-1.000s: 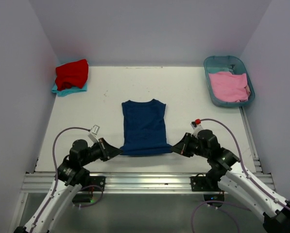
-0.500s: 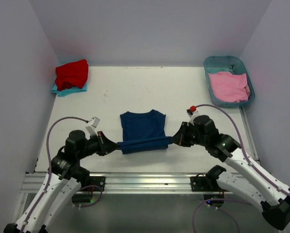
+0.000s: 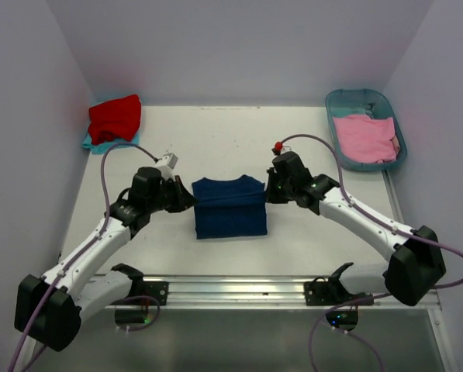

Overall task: Fold and stack the t-shirts
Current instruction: Fold the long partially folded tshirt into a neat square

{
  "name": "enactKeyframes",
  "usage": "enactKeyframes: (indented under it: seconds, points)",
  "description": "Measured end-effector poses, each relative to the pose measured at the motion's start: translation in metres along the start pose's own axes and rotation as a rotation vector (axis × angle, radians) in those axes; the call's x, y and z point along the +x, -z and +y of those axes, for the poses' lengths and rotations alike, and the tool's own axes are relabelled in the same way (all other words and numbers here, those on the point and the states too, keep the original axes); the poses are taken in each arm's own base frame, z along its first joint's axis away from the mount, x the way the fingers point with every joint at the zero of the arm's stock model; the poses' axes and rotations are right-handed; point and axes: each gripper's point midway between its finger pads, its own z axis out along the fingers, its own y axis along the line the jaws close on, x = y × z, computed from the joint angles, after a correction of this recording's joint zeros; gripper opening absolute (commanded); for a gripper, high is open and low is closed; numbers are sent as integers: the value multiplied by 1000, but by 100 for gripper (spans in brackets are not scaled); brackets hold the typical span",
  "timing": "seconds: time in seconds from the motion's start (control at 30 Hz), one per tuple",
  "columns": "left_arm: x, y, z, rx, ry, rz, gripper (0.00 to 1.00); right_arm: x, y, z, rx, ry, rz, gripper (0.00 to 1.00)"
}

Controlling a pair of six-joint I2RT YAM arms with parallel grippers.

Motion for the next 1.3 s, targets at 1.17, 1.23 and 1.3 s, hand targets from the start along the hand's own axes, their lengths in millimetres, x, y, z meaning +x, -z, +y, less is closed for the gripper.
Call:
enactKeyframes:
  seconds: [1.17, 1.23, 1.3]
  points:
    - [-166, -150, 126, -501, -64, -240, 100, -137, -240, -16, 240, 62, -26, 74]
    - [-177, -133, 111, -477, -73, -289, 100, -137, -224, -17, 238, 60, -41, 75]
    - [-196, -118, 89, -433, -90, -361, 100, -149, -207, -11, 215, 55, -90, 75]
